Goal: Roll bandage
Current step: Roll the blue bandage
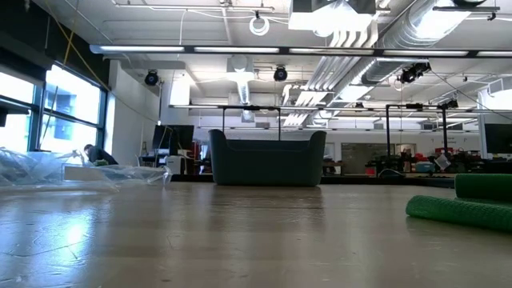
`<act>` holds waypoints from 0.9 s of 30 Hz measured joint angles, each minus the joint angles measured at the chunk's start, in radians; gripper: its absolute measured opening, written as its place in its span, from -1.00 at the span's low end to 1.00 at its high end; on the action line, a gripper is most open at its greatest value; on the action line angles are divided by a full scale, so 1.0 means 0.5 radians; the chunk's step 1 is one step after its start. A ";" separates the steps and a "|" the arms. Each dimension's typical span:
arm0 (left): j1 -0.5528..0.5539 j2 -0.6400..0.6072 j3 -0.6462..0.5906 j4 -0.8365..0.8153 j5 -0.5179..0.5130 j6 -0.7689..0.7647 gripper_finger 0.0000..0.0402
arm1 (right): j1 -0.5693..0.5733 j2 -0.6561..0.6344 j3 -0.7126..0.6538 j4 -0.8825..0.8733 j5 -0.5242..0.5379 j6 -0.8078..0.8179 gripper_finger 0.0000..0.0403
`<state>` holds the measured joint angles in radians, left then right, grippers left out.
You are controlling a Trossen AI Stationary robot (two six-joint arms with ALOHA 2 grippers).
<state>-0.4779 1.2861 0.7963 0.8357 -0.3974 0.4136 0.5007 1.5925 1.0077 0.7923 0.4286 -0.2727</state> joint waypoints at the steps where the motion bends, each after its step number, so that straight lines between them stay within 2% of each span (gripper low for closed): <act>1: -0.011 0.001 0.000 -0.004 -0.037 0.022 -0.98 | 0.007 0.000 0.000 0.024 -0.027 0.005 -0.99; 4: -0.028 0.018 0.000 0.003 -0.063 0.072 -0.98 | 0.024 0.000 0.000 0.108 -0.047 -0.019 -1.00; 8: -0.028 0.072 0.000 0.021 -0.076 0.120 -0.98 | 0.018 0.000 0.000 0.201 -0.179 -0.029 -1.00; 11: -0.020 0.148 0.000 0.144 -0.148 0.132 -0.98 | 0.015 0.000 0.000 0.237 -0.216 -0.037 -1.00; 13: -0.018 0.195 0.000 0.232 -0.190 0.157 -0.98 | 0.015 0.000 0.000 0.203 -0.118 -0.037 -1.00; 16: -0.019 0.249 -0.002 0.371 -0.201 0.173 -0.98 | 0.016 0.000 0.000 0.099 0.153 -0.032 -1.00; 18: -0.018 0.255 -0.002 0.444 -0.203 0.139 -0.98 | 0.016 0.005 0.000 0.008 0.235 -0.034 -1.00; 27: 0.000 0.256 -0.002 0.528 -0.180 -0.129 -0.98 | 0.007 0.132 -0.001 0.068 0.243 -0.100 -1.00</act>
<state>-0.4780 1.4139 0.7956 1.1000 -0.4871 0.3490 0.5041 1.6583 1.0073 0.8266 0.5503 -0.3229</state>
